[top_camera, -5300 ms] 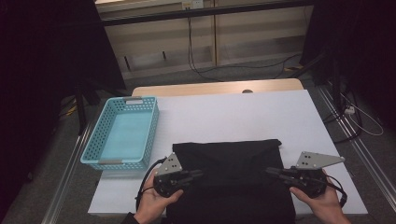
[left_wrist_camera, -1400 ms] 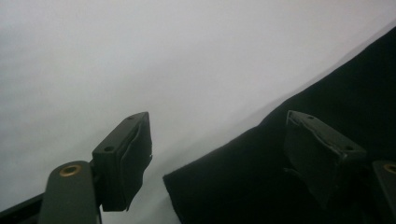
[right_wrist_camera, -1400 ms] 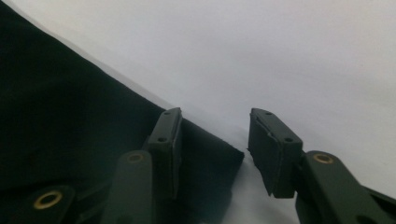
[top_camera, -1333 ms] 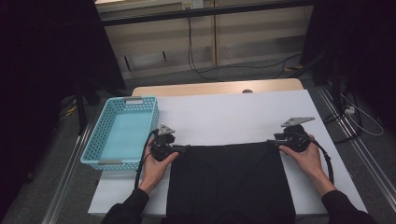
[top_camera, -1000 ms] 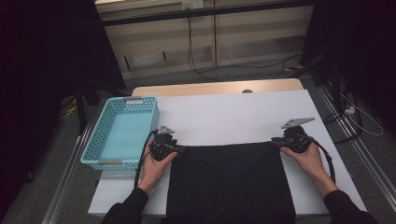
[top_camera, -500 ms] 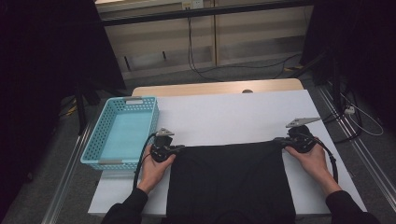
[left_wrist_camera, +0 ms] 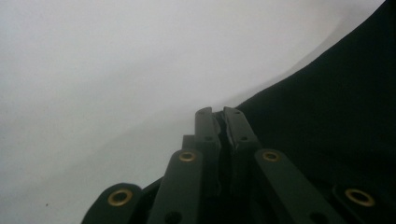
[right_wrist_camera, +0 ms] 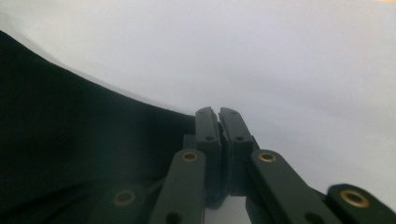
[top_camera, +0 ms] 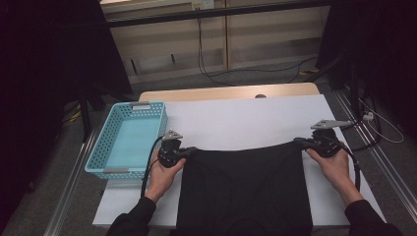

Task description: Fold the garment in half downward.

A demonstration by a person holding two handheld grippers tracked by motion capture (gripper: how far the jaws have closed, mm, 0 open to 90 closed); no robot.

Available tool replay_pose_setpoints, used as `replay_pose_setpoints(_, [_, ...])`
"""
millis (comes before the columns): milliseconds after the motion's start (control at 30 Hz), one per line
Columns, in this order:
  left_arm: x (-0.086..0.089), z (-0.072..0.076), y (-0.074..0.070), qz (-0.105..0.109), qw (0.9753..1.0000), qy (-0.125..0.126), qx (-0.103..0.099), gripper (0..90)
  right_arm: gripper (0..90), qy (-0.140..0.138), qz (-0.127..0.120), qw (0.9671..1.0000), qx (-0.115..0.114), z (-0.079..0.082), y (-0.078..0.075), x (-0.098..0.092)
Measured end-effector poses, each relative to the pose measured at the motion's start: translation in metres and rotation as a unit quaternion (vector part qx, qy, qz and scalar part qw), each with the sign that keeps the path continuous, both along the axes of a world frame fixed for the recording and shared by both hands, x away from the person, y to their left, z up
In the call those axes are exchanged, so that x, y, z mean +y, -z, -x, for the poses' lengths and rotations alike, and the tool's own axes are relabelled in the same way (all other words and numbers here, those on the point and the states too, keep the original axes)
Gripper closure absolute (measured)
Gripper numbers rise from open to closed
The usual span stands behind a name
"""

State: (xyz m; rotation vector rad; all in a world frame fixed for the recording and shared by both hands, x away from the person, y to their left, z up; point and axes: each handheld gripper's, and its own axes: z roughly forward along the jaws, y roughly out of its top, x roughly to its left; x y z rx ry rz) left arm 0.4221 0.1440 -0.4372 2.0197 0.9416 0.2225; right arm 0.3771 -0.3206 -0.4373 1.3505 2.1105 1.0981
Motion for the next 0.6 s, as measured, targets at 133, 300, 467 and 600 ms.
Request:
replay_pose_setpoints(133, [-0.006,-0.001,-0.007,0.001,0.9999,-0.004,-0.013,85.5,87.6,0.002,0.001,1.0000,-0.009,-0.002,-0.005,0.003])
replay_pose_setpoints(300, [-0.007,-0.010,-0.009,0.008,0.9997,-0.013,-0.018,85.6,87.7,0.013,-0.003,0.9997,-0.023,-0.004,-0.010,-0.003])
replay_pose_setpoints(467, [-0.010,-0.014,-0.017,0.016,0.9993,-0.020,-0.028,85.7,87.7,0.020,-0.007,0.9992,-0.033,-0.009,-0.013,-0.007])
replay_pose_setpoints(600, [-0.012,-0.022,-0.020,0.023,0.9988,-0.030,-0.031,85.8,87.6,0.019,-0.005,0.9992,-0.036,-0.015,-0.015,-0.006])
